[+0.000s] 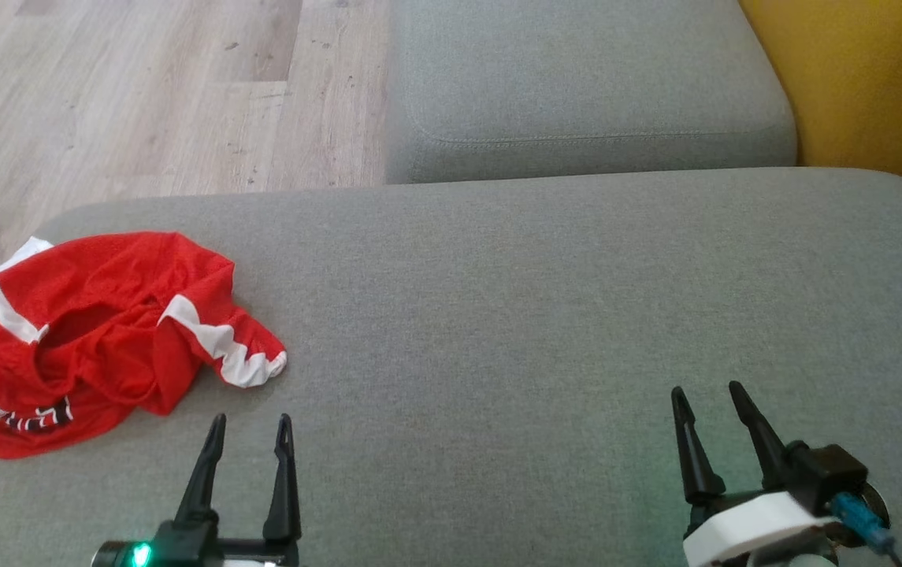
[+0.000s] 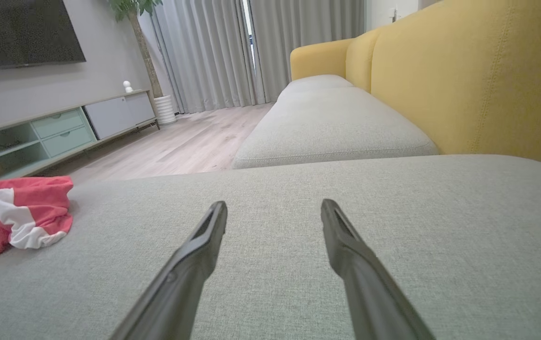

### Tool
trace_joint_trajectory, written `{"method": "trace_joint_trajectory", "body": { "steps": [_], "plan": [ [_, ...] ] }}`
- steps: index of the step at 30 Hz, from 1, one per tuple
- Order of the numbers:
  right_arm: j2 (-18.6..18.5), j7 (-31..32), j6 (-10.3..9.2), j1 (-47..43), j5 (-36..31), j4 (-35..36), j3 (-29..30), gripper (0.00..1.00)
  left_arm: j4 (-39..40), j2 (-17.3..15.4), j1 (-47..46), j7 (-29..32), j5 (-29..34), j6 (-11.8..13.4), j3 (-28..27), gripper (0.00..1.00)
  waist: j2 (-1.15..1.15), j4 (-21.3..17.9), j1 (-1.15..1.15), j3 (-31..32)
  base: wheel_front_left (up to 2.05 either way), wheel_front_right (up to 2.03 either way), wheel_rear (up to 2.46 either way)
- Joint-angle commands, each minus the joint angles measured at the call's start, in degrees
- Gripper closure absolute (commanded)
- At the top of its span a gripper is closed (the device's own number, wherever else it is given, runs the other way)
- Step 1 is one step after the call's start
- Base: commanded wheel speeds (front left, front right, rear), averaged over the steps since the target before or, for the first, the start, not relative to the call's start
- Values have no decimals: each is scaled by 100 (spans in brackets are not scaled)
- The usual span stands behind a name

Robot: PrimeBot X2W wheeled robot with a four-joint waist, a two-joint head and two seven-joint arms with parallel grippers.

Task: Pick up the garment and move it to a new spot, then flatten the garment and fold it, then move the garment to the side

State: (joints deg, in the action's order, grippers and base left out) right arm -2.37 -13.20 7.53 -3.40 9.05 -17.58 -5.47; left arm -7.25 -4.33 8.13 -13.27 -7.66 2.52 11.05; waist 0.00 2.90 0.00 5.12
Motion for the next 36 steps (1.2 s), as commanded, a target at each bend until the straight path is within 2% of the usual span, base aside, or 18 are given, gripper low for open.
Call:
{"method": "trace_joint_trajectory", "body": {
  "steps": [1,6,26,31,36],
  "plan": [
    [-49,-106,-4,155,-204,162,-170,0,213,17,-172,-99,206,37,-126,0,0,2,0,3,0,0,0],
    [-51,-180,-4,125,-535,150,-195,0,182,46,-169,-173,450,53,-118,0,0,9,0,9,0,0,0],
    [-51,-180,-4,171,-476,92,-261,0,-190,113,-291,-173,308,40,-320,0,0,-7,0,-34,0,0,0],
    [-51,-180,-4,165,-365,203,-163,0,-125,126,-288,-173,246,87,-402,0,0,161,0,-73,0,0,0],
    [-51,-180,-4,122,-365,278,-133,0,-94,134,-293,-173,217,104,-480,0,0,486,0,-102,0,0,0]
  ]
}}
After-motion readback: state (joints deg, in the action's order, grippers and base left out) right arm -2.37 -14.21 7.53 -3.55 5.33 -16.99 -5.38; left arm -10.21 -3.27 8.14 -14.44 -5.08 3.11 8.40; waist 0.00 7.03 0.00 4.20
